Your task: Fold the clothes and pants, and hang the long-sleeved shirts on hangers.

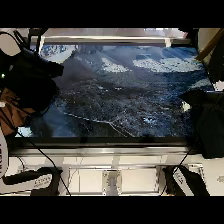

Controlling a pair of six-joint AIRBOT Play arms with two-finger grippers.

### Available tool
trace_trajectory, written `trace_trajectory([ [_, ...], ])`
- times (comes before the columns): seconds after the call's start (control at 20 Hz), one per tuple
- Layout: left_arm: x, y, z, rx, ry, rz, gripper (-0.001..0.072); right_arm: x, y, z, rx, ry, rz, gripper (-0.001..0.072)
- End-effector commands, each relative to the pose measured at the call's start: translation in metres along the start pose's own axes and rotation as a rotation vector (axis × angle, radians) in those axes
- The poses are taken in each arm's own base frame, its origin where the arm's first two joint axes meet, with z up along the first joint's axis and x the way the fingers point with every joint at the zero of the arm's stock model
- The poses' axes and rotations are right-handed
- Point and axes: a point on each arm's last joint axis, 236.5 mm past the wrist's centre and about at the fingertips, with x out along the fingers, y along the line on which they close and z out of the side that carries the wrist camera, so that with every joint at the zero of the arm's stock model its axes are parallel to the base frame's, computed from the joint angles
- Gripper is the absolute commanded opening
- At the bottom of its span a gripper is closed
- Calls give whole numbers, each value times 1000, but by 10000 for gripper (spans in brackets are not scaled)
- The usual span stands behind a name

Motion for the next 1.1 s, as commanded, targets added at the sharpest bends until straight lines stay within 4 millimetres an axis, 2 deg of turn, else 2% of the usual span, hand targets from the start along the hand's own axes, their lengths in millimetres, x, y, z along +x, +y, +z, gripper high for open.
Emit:
trace_trajectory([
  [0.0,0,0,0,0,1,0,10,0,0,0,-3,1,-1,17],
  [0.45,0,0,0,0,1,0,10,0,-2,3,-6,-11,-12,17],
  [0.55,5,3,9,-1,-30,7,10,0,-5,4,-7,-18,-22,17],
  [0.65,13,17,21,4,-68,59,10,-1,-11,6,-11,-26,-48,18],
  [0.8,32,51,16,33,-19,187,10,-1,-19,16,-12,-64,-81,17],
  [0.85,40,69,12,50,13,254,12,0,-21,19,-10,-75,-84,17],
  [0.9,47,89,6,69,52,329,69,1,-23,22,-7,-82,-88,17],
  [0.95,52,116,0,74,95,427,219,2,-25,24,-5,-88,-91,17],
  [1.0,52,147,-8,22,125,534,516,2,-26,25,-4,-92,-92,17],
  [1.05,50,183,-18,-63,144,644,720,3,-27,25,-2,-91,-93,17],
])
